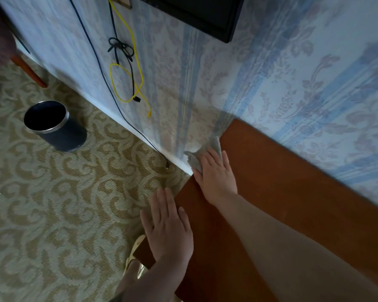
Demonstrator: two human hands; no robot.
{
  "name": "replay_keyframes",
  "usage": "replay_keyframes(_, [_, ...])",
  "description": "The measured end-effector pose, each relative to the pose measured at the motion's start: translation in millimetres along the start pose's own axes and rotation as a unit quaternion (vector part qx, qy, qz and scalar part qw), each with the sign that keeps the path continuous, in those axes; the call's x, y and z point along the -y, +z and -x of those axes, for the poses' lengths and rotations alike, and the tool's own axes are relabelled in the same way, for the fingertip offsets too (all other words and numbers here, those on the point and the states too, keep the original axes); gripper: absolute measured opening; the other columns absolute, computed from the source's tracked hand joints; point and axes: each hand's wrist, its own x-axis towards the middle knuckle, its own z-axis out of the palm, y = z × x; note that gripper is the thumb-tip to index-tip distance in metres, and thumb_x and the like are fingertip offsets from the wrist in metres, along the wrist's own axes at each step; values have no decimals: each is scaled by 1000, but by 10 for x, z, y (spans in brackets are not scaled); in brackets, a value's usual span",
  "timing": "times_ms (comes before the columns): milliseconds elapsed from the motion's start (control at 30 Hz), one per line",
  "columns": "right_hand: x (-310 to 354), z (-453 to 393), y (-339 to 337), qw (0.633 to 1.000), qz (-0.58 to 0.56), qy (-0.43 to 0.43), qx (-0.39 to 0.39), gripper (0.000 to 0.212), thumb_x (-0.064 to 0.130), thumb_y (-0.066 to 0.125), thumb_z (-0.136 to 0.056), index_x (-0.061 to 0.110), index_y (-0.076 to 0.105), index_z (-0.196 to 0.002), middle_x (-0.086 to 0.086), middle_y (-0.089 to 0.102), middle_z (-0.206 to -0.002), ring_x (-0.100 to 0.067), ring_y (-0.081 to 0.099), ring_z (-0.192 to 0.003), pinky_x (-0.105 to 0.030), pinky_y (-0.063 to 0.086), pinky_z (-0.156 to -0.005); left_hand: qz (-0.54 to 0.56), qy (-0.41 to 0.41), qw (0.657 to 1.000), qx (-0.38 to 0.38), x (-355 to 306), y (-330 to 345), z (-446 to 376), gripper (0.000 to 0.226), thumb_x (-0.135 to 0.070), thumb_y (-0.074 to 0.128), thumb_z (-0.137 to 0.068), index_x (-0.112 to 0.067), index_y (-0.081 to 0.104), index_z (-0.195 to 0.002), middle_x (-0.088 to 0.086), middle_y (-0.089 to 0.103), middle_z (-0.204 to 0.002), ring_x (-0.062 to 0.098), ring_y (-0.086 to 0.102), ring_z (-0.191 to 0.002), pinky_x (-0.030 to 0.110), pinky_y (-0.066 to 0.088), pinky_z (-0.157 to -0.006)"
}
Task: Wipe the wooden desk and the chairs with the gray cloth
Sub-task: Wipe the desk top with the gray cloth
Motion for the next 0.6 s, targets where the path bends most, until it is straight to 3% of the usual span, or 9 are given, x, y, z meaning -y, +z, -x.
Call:
replay_keyframes(67, [123, 76, 59, 999, -31, -22, -11, 44, 38, 35, -100, 18, 46, -138, 2, 45, -144, -15, 20, -144, -32, -11, -118, 9, -15, 999, 33, -198, -15, -132, 56, -36, 19, -100, -18, 12, -153, 1, 8, -161, 18, 4, -148, 48, 6, -117])
replay_keyframes(133, [97, 81, 48, 990, -37, -133, 23, 41, 38, 37, -96, 18, 55, -128, 1, 56, -130, -16, 36, -134, -30, -5, -119, 23, -47, 997, 49, -358, -15, -217, 58, -39, 14, -100, -23, -5, -152, -4, -9, -160, 15, -12, -147, 47, -2, -118])
replay_keyframes(233, [-239, -206, -111, 970, 53, -222, 83, 44, 47, 31, -96, 22, 54, -124, 5, 58, -123, -16, 42, -126, -32, -1, -117, 35, -81, 996, 32, -442, -24, -267, 55, -39, 7, -99, -29, 3, -153, -8, 0, -161, 12, -4, -148, 45, 1, -119])
replay_keyframes(400, [-748, -733, -294, 985, 99, -71, 122, 53, 50, 19, -102, 22, 33, -145, 3, 36, -150, -14, 13, -145, -39, -4, -120, 40, -76, 996, 0, -455, 28, -270, 58, -38, 7, -97, -26, 30, -149, -7, 24, -157, 14, 18, -145, 47, 15, -116])
replay_keyframes(500, [-895, -917, -298, 989, 83, -12, 120, 57, 48, 18, -103, 17, 24, -150, 0, 25, -157, -15, 5, -148, -38, -2, -120, 38, -49, 998, -2, -462, 74, -284, 54, -36, 13, -98, -23, 29, -148, -5, 28, -155, 15, 22, -144, 49, 19, -115])
replay_keyframes(600, [-987, -998, -211, 997, -5, 52, 51, 54, 43, 25, -103, 20, 21, -152, 2, 19, -160, -13, 2, -148, -35, -1, -121, 24, 48, 999, 5, -435, 127, -294, 54, -34, 22, -98, -20, 23, -150, -2, 26, -156, 17, 20, -145, 46, 16, -115])
